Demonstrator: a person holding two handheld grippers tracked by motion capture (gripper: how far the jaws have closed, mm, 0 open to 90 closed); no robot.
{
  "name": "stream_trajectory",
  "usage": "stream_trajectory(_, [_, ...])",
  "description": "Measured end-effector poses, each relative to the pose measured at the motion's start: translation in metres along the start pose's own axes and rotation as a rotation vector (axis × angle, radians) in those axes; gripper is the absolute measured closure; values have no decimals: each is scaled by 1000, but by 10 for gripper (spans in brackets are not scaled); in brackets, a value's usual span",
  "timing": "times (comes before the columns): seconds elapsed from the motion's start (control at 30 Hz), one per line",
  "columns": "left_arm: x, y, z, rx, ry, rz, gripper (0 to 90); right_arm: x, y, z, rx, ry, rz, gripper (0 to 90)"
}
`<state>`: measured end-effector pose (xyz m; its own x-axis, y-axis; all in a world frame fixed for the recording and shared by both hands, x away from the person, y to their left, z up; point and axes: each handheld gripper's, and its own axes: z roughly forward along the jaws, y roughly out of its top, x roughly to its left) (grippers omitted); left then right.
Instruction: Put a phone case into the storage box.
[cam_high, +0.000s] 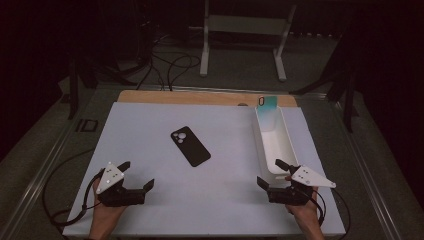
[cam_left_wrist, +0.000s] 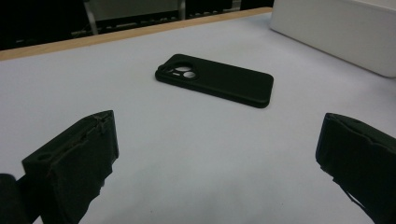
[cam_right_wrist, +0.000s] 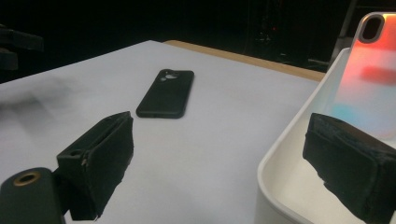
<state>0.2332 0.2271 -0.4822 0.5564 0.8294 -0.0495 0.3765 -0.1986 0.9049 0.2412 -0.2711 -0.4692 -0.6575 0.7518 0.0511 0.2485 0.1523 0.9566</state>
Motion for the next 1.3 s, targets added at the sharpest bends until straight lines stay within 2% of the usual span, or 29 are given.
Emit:
stream_trajectory(0.43, [0,-1,1,3,2,3,0,-1,4,3,41,-11,19,87])
stream_trajectory(0.67, [-1,-1,1,5,5,0,0,1,23,7,86,17,18,79])
stream_trajectory(1.0, [-1,-1,1,6,7,1,0,4,49,16,98,41,12,79])
stream_trajectory(1.13, [-1,-1,1,7,7,1,0,6,65,25,128,71,33,78])
stream_trajectory(1.3, [-1,-1,1,9,7,2,0,11,77,35,170,80,15,78])
